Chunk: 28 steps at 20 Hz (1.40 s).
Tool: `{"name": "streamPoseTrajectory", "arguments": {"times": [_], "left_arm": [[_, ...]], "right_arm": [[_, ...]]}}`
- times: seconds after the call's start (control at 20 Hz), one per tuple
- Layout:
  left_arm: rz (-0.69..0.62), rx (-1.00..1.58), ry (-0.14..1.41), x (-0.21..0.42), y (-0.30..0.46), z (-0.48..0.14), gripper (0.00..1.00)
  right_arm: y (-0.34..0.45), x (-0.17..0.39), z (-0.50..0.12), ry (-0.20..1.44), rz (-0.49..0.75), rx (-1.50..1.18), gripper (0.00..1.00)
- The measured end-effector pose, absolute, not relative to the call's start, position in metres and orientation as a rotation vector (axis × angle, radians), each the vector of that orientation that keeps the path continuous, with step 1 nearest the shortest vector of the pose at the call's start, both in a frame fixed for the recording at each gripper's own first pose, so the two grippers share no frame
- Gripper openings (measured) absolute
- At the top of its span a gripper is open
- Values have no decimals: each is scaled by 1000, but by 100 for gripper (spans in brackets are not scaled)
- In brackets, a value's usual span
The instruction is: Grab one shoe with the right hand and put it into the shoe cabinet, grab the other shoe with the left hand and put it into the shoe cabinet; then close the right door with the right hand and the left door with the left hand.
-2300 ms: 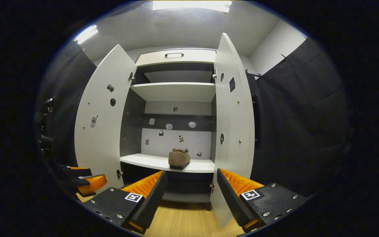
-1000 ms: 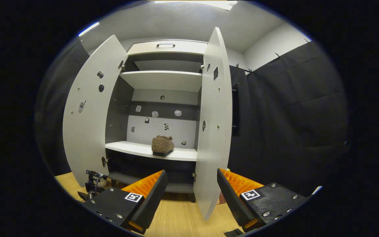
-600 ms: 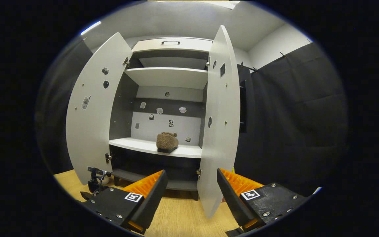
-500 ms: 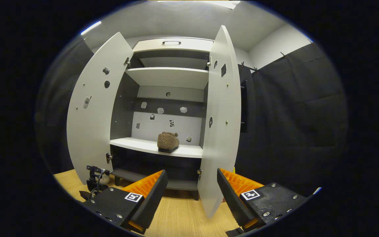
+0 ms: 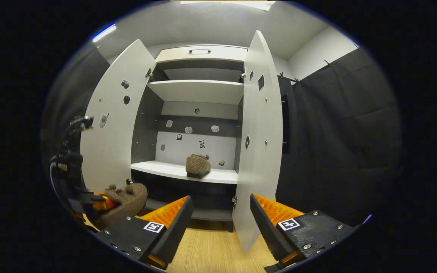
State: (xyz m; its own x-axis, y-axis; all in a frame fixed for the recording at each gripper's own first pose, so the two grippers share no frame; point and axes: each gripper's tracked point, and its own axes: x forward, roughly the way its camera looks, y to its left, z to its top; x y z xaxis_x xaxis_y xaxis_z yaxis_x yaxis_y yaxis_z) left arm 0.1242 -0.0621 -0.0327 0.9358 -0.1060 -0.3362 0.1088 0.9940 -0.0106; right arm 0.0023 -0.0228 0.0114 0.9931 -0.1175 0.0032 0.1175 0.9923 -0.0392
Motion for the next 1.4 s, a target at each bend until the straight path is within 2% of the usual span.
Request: {"name": "streamPoseTrajectory", "arguments": {"times": [0.25, 0.35, 0.45, 0.75, 0.9, 1.2, 1.4], "left_arm": [[-162, -41, 221, 242, -94, 87, 10], [-153, -43, 211, 262, -95, 85, 10], [-132, -33, 238, 325, -100, 98, 10], [-71, 0, 444, 432, -104, 39, 10], [-51, -12, 564, 455, -106, 2, 10], [14, 26, 686, 479, -97, -36, 10], [34, 46, 704, 486, -91, -43, 11]], "right_arm": [[-23, -3, 15, -17, -111, -37, 93], [-26, -5, 19, -25, -121, -32, 93], [-29, -7, 21, -29, -130, -29, 93], [-44, -14, 22, -24, -172, -41, 93], [-49, -18, 20, -17, -190, -45, 93], [-53, -21, 13, 1, -202, -9, 93], [-57, -22, 7, 13, -210, 7, 93]]}}
